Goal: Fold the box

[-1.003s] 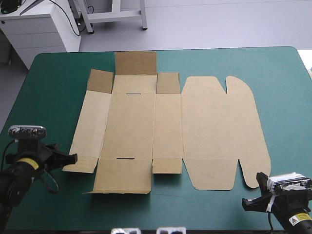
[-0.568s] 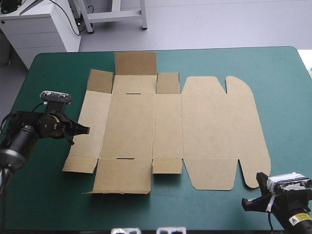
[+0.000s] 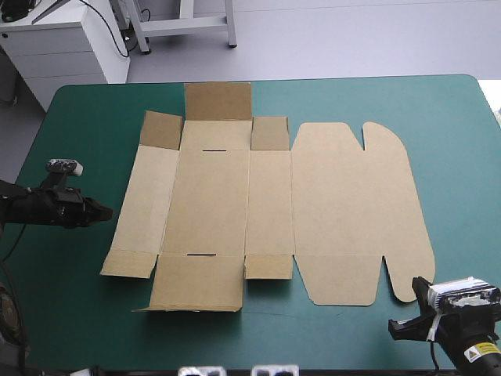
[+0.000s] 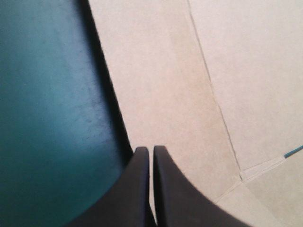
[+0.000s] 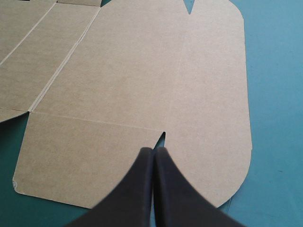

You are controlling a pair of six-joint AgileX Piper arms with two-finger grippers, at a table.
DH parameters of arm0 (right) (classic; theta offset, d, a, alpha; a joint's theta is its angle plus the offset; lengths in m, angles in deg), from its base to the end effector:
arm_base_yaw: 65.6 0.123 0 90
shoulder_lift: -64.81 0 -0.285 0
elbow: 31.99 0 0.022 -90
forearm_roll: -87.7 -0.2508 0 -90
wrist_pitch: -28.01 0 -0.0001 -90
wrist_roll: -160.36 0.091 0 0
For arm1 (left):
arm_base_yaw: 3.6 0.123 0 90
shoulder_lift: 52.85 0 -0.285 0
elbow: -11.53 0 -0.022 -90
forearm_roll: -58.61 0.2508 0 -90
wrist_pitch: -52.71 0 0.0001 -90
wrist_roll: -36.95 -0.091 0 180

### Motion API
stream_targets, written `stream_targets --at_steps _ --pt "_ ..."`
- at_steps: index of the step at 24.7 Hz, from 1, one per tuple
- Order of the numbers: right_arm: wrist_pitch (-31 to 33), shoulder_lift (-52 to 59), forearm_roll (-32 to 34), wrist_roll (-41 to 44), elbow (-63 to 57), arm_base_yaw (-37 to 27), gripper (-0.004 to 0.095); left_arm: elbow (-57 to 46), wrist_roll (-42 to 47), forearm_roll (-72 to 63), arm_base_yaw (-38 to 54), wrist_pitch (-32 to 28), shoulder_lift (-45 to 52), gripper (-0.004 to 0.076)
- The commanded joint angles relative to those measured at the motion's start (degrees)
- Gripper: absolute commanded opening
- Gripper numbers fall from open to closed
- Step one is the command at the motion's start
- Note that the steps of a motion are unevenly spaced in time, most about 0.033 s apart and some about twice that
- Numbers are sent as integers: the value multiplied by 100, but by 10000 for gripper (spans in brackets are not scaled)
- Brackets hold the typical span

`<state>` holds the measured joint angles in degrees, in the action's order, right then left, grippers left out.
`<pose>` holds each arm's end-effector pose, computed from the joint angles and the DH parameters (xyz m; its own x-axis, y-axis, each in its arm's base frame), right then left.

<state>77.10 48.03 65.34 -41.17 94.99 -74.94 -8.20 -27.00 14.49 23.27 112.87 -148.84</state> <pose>0.0366 0.0205 0.2733 -0.4290 -0.0385 -0.9025 -0.1472 0.9887 0.0278 0.2758 0.0781 0.2467 -0.8317 0.1311 -0.5395 0.3490 0.8791 -0.3245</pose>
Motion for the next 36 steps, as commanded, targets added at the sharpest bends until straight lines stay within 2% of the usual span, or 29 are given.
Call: stream_targets --at_steps 1,4,6,8,11,14,20,28,32,36 --pt "-384 -75 -58 -59 158 10 -14 177 -242 -691 221 300 -146 17" --pt "-384 -75 -58 -59 158 10 -14 177 -23 -680 221 491 -462 25" --pt "-384 -85 -58 -59 158 10 -14 177 -45 -665 209 629 -506 68" --pt "-384 -85 -58 -59 158 10 -14 177 -45 -617 209 600 -506 154" --pt "-384 -85 -58 -59 158 10 -14 177 149 -664 209 589 -506 364" --pt "-384 -85 -58 -59 158 10 -14 177 349 -780 209 575 -532 463" --pt "-384 -85 -58 -59 158 10 -14 177 680 -810 209 869 -856 465" --pt "-384 -85 -58 -59 158 10 -14 177 704 -1331 184 1396 -1089 465" --pt "-396 -85 28 -59 158 10 -14 177 962 -1253 -72 1396 -1089 465" --pt "-409 -85 143 -59 158 10 -14 177 973 -1253 -758 1396 -1089 465"
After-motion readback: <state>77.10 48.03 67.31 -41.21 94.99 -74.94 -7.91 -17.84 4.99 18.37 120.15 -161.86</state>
